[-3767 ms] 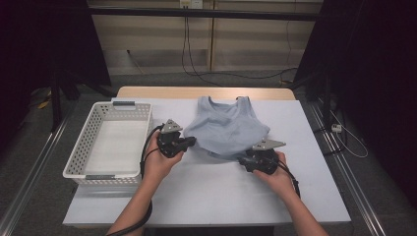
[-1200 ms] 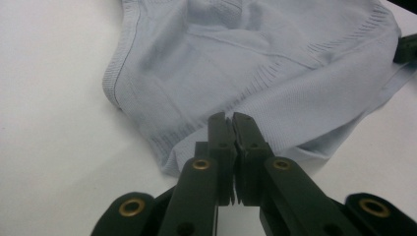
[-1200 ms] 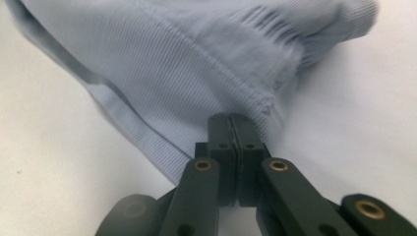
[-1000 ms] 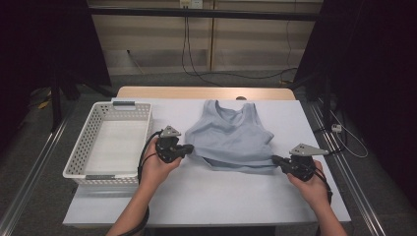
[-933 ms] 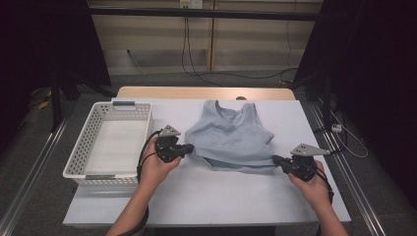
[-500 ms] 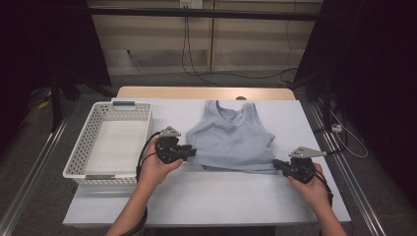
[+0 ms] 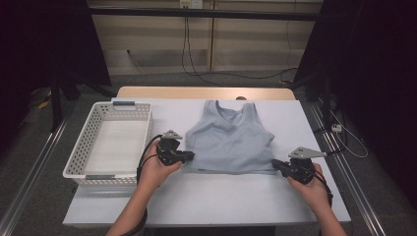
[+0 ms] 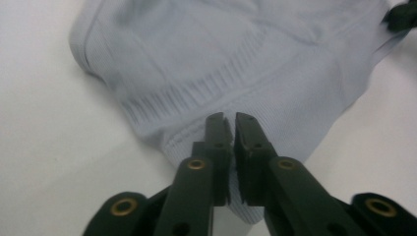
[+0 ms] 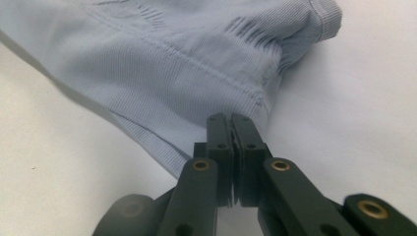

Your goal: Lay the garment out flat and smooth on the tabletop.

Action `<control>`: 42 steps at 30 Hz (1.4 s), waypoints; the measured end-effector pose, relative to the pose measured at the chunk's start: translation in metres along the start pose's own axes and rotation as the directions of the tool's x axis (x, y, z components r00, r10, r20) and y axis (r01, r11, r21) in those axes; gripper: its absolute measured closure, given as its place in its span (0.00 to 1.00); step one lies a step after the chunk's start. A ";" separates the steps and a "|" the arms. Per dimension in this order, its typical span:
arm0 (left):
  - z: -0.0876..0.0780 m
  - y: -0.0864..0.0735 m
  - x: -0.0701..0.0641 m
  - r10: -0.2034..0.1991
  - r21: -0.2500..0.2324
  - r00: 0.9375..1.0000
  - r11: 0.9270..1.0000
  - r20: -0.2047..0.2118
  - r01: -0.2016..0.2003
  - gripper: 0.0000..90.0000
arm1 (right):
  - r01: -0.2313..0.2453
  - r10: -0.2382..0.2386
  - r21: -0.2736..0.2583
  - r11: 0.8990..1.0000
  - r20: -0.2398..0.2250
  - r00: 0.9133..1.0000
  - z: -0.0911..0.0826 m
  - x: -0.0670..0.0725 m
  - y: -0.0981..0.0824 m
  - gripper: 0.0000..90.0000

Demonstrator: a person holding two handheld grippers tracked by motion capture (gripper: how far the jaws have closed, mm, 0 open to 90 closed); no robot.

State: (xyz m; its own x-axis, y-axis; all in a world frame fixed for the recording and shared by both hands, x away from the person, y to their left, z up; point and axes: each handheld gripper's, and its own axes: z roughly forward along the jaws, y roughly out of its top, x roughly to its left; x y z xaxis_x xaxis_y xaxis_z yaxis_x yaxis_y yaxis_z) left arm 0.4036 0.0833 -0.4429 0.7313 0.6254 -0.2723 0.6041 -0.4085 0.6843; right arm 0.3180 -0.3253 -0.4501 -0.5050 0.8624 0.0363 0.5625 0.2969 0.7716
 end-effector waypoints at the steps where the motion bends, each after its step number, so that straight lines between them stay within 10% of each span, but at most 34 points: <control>1: 0.002 -0.001 0.000 -0.007 0.005 1.000 1.000 0.005 0.007 0.98 | 0.001 -0.001 0.000 1.000 -0.001 1.000 0.000 0.000 0.000 0.99; 9: 0.007 -0.003 0.000 -0.007 0.024 1.000 1.000 -0.009 0.007 1.00 | 0.002 -0.002 0.005 1.000 -0.008 1.000 0.001 -0.001 -0.001 0.99; 17: -0.021 0.010 0.004 -0.025 -0.110 0.999 0.994 -0.031 0.021 1.00 | -0.002 0.002 -0.021 1.000 -0.006 1.000 -0.002 0.000 0.002 0.99; 23: -0.007 0.004 0.004 -0.026 -0.055 1.000 0.998 0.010 0.026 1.00 | 0.001 -0.001 -0.013 1.000 -0.005 1.000 0.000 0.000 0.003 0.99; 32: 0.014 -0.007 0.006 0.034 0.000 0.999 0.999 0.034 -0.034 0.73 | 0.002 -0.002 -0.006 1.000 -0.017 1.000 0.001 0.000 0.000 0.99; 42: 0.015 -0.005 -0.001 0.067 0.061 0.997 0.996 0.028 -0.069 0.98 | 0.003 -0.003 0.002 1.000 -0.018 1.000 0.002 0.000 0.000 0.99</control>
State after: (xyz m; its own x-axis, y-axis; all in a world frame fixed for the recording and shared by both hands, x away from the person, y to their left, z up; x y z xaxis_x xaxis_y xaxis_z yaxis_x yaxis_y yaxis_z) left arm 0.4043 0.0745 -0.4563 0.7787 0.5778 -0.2446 0.5708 -0.4905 0.6585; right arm 0.3189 -0.3245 -0.4516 -0.5185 0.8539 0.0456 0.5621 0.3001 0.7707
